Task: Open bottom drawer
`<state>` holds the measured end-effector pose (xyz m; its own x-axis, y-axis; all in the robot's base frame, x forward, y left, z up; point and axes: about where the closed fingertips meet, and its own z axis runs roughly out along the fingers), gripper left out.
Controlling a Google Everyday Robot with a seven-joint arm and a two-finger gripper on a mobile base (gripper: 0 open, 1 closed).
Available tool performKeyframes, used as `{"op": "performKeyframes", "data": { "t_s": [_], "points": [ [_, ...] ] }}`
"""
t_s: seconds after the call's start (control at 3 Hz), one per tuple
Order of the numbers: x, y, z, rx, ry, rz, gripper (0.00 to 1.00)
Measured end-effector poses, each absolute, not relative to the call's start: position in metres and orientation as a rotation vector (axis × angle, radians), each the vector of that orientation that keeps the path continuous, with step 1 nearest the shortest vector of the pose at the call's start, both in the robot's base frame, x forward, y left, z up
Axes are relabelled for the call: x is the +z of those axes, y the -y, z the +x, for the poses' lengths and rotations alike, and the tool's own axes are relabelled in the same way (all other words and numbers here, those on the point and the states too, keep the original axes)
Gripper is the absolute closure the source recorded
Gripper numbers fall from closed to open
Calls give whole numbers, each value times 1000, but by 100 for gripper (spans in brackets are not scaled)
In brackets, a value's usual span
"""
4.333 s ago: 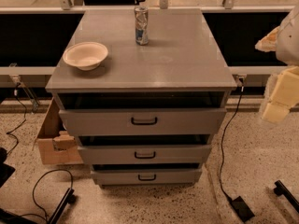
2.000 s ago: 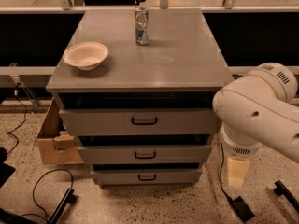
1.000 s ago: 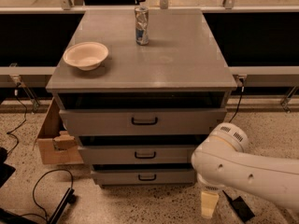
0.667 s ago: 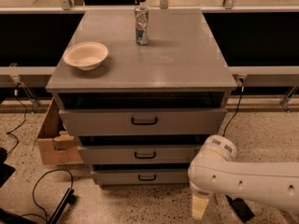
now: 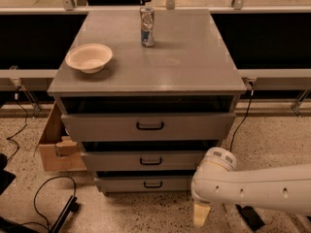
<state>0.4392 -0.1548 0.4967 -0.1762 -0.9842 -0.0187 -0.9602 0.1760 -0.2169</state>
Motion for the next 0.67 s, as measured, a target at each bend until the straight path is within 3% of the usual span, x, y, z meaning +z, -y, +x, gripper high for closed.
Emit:
{"op": "performKeyframes", "data": {
  "t_s": [0.67],
  "points": [
    [469, 138, 434, -231, -2253, -1974, 0]
  ]
}}
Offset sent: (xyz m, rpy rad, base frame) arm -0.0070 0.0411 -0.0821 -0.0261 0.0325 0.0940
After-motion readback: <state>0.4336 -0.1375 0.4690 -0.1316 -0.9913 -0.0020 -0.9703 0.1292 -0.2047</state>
